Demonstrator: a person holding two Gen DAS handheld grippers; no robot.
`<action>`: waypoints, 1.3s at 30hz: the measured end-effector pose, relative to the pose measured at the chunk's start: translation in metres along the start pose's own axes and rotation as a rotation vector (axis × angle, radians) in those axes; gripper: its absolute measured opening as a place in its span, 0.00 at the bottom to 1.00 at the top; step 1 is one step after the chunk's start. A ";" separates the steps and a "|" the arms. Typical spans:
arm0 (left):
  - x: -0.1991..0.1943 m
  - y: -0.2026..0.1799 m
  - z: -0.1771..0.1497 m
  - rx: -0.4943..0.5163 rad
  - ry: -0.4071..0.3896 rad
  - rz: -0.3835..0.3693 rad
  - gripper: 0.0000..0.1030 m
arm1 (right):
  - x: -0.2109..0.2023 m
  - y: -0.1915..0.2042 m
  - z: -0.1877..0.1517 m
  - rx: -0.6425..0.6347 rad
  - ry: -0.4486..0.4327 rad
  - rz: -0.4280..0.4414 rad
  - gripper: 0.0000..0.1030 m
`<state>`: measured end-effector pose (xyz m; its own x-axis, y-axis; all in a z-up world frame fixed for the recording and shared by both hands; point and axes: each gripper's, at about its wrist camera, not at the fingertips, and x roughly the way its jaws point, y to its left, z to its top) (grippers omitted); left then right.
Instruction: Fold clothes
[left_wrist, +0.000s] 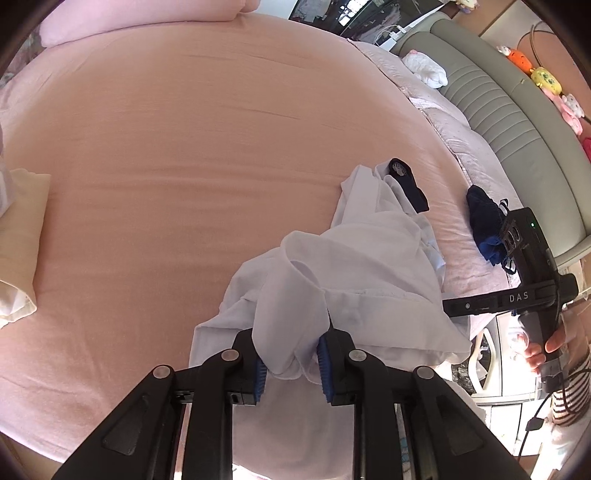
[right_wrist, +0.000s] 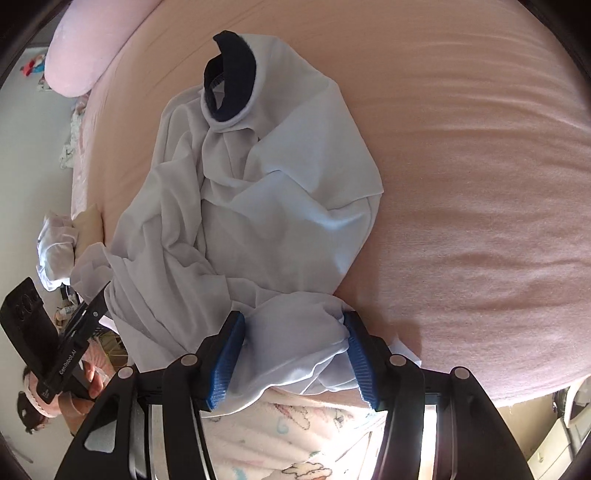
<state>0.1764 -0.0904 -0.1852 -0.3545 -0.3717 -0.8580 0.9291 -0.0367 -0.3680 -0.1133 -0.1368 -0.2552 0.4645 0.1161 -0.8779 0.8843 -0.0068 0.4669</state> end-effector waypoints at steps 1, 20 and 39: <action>-0.001 0.001 0.001 -0.008 0.004 -0.007 0.19 | -0.002 0.002 -0.003 -0.022 -0.019 -0.001 0.49; -0.049 -0.012 -0.003 -0.032 -0.204 -0.200 0.18 | -0.069 0.029 -0.077 -0.241 -0.409 0.265 0.14; -0.092 0.036 0.028 -0.262 -0.414 -0.469 0.10 | -0.180 0.029 -0.069 -0.189 -0.719 0.248 0.14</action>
<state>0.2450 -0.0832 -0.1096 -0.5955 -0.6981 -0.3976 0.6123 -0.0740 -0.7871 -0.1746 -0.0893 -0.0758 0.6219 -0.5386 -0.5685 0.7571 0.2280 0.6122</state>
